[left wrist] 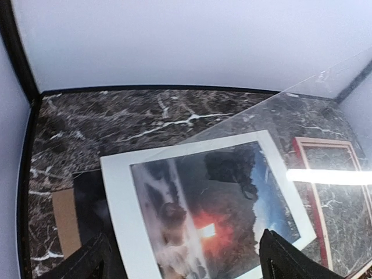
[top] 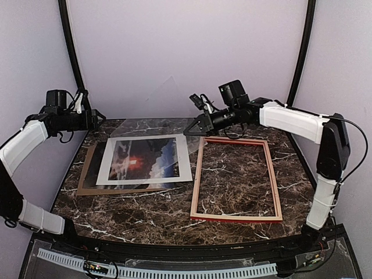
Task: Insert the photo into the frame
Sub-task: Pass from the right arm to the left
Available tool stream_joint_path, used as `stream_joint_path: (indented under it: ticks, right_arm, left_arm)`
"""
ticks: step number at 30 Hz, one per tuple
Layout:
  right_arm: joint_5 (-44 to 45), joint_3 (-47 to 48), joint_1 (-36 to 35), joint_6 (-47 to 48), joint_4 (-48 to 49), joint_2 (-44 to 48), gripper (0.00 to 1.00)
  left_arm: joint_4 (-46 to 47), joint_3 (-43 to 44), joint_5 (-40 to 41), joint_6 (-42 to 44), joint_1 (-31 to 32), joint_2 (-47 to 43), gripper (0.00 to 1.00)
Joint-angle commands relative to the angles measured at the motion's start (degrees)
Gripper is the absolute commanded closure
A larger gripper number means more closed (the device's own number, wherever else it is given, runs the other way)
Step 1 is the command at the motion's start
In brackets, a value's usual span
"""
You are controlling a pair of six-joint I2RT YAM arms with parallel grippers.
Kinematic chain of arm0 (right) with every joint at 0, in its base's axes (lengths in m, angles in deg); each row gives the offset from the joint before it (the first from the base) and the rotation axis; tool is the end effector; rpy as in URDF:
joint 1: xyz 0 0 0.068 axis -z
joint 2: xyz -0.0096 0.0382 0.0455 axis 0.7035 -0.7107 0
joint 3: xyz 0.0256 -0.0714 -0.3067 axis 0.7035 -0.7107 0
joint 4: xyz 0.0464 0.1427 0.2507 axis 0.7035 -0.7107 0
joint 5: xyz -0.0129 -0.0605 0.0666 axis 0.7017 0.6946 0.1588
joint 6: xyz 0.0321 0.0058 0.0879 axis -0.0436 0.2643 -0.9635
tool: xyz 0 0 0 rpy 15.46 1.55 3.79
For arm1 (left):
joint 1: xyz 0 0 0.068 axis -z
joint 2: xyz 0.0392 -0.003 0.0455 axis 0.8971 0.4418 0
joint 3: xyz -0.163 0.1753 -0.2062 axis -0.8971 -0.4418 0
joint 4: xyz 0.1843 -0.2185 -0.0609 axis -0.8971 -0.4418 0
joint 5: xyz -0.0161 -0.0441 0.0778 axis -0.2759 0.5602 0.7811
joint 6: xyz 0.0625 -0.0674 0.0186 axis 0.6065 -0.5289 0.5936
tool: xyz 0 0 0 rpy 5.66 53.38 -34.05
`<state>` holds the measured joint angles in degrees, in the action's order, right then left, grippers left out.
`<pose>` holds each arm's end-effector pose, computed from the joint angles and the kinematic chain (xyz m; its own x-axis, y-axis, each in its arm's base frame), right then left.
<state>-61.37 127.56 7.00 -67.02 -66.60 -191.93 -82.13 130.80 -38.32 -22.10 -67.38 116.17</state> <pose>0.3636 0.3614 0.3267 -0.7608 -0.2376 -0.6039 -0.6488 0.2545 0.7172 0.3553 -0.0070 0.3474 -0.4974 -0.0964 -0.8622 0.2095 0.9511 -0.2271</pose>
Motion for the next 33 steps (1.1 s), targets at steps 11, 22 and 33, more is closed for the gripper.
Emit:
stream_joint_path:
  ticks: [11,22,33]
  right_arm:
    - [6.44,-3.50,-0.08,33.01,-35.13,24.36,1.00]
    - [7.58,-4.00,-0.39,36.26,-41.12,31.41,1.00]
    - [11.29,-5.21,-0.29,35.43,-40.50,31.15,1.00]
  left_arm:
    - [-11.45,12.76,-15.39,16.89,17.27,-2.71,0.07]
    - [-17.02,20.33,-18.20,25.37,26.77,4.25,0.07]
    - [-19.69,22.50,-25.48,28.27,29.16,9.02,0.32]
